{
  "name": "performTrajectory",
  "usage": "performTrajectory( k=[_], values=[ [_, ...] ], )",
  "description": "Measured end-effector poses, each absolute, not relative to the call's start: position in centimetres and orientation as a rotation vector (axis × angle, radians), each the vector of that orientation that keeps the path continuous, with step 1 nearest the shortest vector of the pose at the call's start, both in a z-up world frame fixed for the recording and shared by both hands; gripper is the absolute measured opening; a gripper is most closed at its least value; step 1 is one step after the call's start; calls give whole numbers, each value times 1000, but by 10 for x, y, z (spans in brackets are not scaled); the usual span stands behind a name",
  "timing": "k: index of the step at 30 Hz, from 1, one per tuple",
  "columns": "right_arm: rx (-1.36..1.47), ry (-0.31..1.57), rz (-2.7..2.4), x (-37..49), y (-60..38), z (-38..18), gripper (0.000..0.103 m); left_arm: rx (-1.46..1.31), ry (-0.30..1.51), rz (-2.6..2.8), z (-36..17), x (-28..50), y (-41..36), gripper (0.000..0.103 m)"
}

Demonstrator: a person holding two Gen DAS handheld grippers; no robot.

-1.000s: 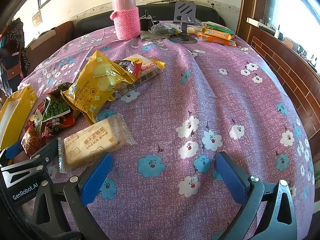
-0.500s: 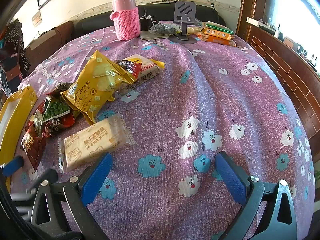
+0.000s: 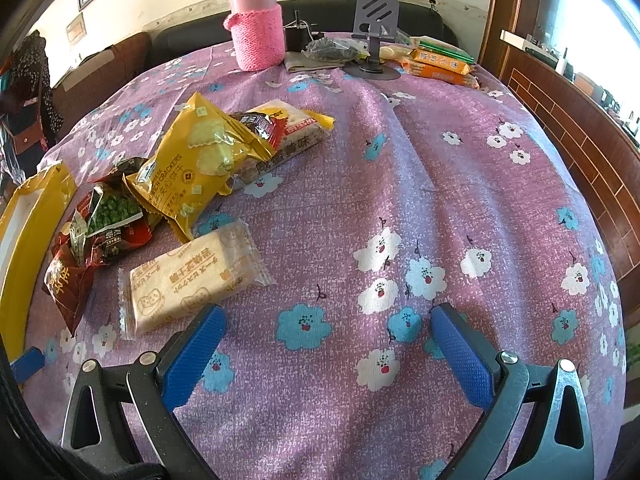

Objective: Organize snacks
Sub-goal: 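Grasp the red candy packet with the left tool while the right tool grasps the cream biscuit pack, then carry both packets to the yellow-rimmed tray and open both tools to drop them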

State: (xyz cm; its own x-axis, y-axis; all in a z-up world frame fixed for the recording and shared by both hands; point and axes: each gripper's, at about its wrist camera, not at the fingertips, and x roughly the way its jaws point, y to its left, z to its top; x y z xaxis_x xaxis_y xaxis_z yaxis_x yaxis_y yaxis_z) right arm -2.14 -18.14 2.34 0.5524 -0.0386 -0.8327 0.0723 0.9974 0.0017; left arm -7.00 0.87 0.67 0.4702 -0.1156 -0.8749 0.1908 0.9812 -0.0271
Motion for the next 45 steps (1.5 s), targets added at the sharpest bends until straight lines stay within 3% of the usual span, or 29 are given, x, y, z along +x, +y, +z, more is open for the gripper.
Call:
performTrajectory(
  k=[2,3,4,14,21,25,27,31,33,34,38,45],
  values=[
    [35,1026,-37,-19,-184,26,102,2,1031,-265,17,-78,22,65],
    [47,1021,-34,-22,-186,29,96,-36,1033,-298,20,-77,29,62],
    [69,1005,-23,-25,-187,32,89,-79,1025,-316,25,-77,38,61],
    [206,970,127,-11,-154,41,75,-57,906,-272,57,-63,68,61],
    [145,970,-22,5,-125,39,76,-63,964,-284,50,-32,53,61],
    [51,955,-60,2,-124,37,52,-40,1028,-242,42,-9,39,61],
    [71,951,-53,-3,-134,37,45,-6,1050,-219,34,-3,29,61],
    [106,927,-39,-17,-150,36,43,14,1055,-193,21,1,21,67],
    [115,919,-28,-17,-152,37,43,8,1051,-204,21,0,22,63],
    [121,916,-18,-18,-154,37,43,-4,1052,-222,21,-2,22,55],
    [135,919,-8,-16,-156,38,43,-27,1046,-287,27,-19,30,49],
    [152,924,-4,-20,-159,38,43,-70,1046,-409,37,-49,37,53]
  ],
)
